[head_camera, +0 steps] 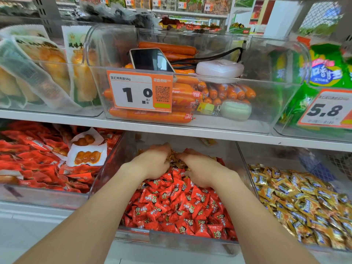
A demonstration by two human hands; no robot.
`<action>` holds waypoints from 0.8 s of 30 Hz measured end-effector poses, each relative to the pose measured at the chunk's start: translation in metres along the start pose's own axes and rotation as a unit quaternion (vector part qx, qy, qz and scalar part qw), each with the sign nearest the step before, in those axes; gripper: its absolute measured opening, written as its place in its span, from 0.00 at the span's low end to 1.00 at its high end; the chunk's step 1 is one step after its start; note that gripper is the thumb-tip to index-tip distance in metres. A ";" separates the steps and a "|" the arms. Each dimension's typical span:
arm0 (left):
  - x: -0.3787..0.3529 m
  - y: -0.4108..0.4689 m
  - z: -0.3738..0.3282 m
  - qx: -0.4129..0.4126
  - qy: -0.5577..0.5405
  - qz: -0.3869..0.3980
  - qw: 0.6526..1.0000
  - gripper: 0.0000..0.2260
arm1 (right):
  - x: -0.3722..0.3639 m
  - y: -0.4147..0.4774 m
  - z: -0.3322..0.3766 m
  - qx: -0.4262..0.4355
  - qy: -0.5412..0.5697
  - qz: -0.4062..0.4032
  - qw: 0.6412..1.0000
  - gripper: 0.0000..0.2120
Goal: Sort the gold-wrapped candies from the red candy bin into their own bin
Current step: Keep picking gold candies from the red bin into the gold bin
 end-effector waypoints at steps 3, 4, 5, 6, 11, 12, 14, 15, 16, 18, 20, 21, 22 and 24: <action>0.004 -0.006 0.003 0.021 -0.019 -0.005 1.000 0.08 | -0.004 0.004 0.001 0.012 0.000 0.039 0.999 0.35; 0.005 -0.008 0.004 0.025 -0.021 -0.005 0.999 0.10 | -0.005 0.005 0.000 0.013 -0.002 0.051 0.999 0.36; 0.005 -0.009 0.004 0.025 -0.023 -0.006 0.999 0.12 | -0.005 0.006 0.000 0.010 -0.005 0.058 0.998 0.36; 0.005 -0.011 0.004 0.025 -0.024 -0.009 0.999 0.15 | -0.006 0.007 -0.002 0.001 -0.002 0.058 0.998 0.35; 0.010 -0.014 0.007 0.046 -0.029 -0.025 0.998 0.09 | 0.000 0.011 -0.008 -0.051 0.001 -0.006 0.999 0.27; 0.011 -0.015 0.008 0.054 -0.025 -0.027 0.998 0.10 | 0.003 0.010 -0.010 -0.062 0.008 -0.018 0.998 0.26; 0.014 -0.016 0.009 0.064 -0.005 -0.042 0.997 0.13 | 0.012 0.007 -0.014 -0.078 0.045 -0.037 0.995 0.23; 0.016 -0.017 0.008 0.067 0.006 -0.048 0.997 0.14 | 0.015 0.005 -0.016 -0.082 0.066 -0.038 0.994 0.23; 0.018 -0.018 0.005 0.064 0.015 -0.054 0.996 0.14 | 0.018 0.000 -0.017 -0.083 0.085 -0.033 0.992 0.23; 0.021 -0.018 -0.002 0.056 0.026 -0.059 0.996 0.13 | 0.024 -0.010 -0.020 -0.085 0.121 -0.025 0.989 0.26; 0.023 -0.018 -0.010 0.037 0.028 -0.061 0.997 0.11 | 0.028 -0.022 -0.024 -0.104 0.170 -0.012 0.980 0.29; 0.025 -0.018 -0.015 0.025 0.021 -0.062 0.998 0.11 | 0.028 -0.028 -0.026 -0.114 0.200 0.001 0.973 0.29; 0.027 -0.018 -0.020 0.011 0.004 -0.064 0.998 0.09 | 0.029 -0.035 -0.026 -0.121 0.232 0.020 0.965 0.29; 0.028 -0.020 -0.032 -0.018 -0.050 -0.055 0.997 0.07 | 0.031 -0.051 -0.025 -0.129 0.300 0.056 0.943 0.28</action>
Point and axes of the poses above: each hand's wrist, its own y-axis towards the middle knuckle, its own x-axis out of the back of the hand, z = x × y, the point moved 8 cm from there along y, towards the middle knuckle, and after that the axes turned 15 degrees about -x, right-handed, at the moved point
